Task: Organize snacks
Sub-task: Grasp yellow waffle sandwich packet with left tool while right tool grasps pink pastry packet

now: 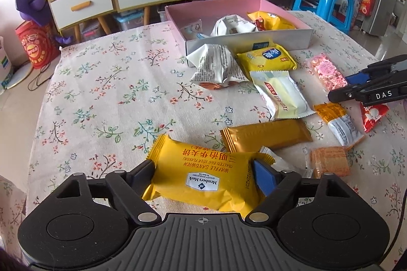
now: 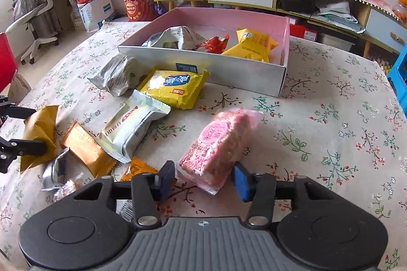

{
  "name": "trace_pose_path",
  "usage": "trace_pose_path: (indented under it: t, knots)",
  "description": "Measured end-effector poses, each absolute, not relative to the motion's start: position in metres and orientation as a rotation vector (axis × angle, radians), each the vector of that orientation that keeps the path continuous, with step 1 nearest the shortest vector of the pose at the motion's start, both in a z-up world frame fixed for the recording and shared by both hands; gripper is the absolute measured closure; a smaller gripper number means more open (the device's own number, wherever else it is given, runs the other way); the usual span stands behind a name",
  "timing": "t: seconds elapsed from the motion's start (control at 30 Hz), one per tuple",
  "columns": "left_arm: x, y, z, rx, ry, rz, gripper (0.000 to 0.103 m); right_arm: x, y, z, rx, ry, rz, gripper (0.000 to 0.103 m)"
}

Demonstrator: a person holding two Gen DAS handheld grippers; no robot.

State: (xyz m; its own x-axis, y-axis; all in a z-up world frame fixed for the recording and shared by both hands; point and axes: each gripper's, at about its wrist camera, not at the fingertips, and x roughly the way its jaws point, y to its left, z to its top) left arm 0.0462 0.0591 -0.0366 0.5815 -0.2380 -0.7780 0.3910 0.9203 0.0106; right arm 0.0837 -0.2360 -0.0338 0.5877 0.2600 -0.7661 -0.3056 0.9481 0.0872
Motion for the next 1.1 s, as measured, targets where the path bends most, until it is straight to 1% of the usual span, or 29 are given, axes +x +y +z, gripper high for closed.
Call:
trace_pose_path:
  t: [0.23, 0.3, 0.4, 0.47, 0.53, 0.6, 0.63, 0.67, 0.7, 0.73, 0.97, 1.0, 1.07, 1.1]
  knots:
    - [0.046, 0.057, -0.032, 0.197, 0.852, -0.365, 0.027, 0.086, -0.238, -0.029, -0.01, 0.877, 0.342, 0.082]
    - [0.046, 0.058, -0.031, 0.191, 0.848, -0.361, 0.028, 0.086, -0.238, -0.027, 0.005, 0.874, 0.348, 0.088]
    - [0.047, 0.059, -0.029, 0.184, 0.843, -0.354, 0.031, 0.085, -0.236, -0.024, 0.002, 0.873, 0.359, 0.091]
    - [0.048, 0.06, -0.028, 0.179, 0.841, -0.351, 0.032, 0.085, -0.235, -0.024, 0.001, 0.877, 0.362, 0.091]
    - [0.048, 0.061, -0.027, 0.174, 0.839, -0.35, 0.032, 0.086, -0.235, -0.025, 0.008, 0.887, 0.371, 0.089]
    - [0.049, 0.061, -0.027, 0.171, 0.838, -0.349, 0.033, 0.088, -0.236, -0.026, 0.03, 0.905, 0.369, 0.081]
    - [0.05, 0.061, -0.027, 0.17, 0.838, -0.348, 0.033, 0.088, -0.235, -0.027, 0.04, 0.913, 0.368, 0.076]
    - [0.05, 0.06, -0.027, 0.169, 0.838, -0.346, 0.033, 0.089, -0.235, -0.028, 0.049, 0.919, 0.366, 0.065]
    - [0.051, 0.06, -0.027, 0.167, 0.839, -0.344, 0.033, 0.09, -0.235, -0.028, 0.056, 0.921, 0.363, 0.057]
    - [0.052, 0.06, -0.027, 0.166, 0.84, -0.343, 0.033, 0.092, -0.234, -0.029, 0.059, 0.922, 0.359, 0.055]
    - [0.055, 0.064, -0.021, 0.108, 0.86, -0.356, 0.03, 0.105, -0.232, -0.029, 0.096, 0.928, 0.313, 0.054]
    - [0.055, 0.065, -0.019, 0.094, 0.863, -0.346, 0.027, 0.107, -0.232, -0.03, 0.102, 0.93, 0.305, 0.054]
    - [0.056, 0.067, -0.015, 0.068, 0.868, -0.31, 0.012, 0.11, -0.233, -0.032, 0.115, 0.935, 0.294, 0.054]
    - [0.057, 0.069, -0.014, 0.05, 0.876, -0.287, 0.011, 0.112, -0.233, -0.032, 0.121, 0.939, 0.288, 0.054]
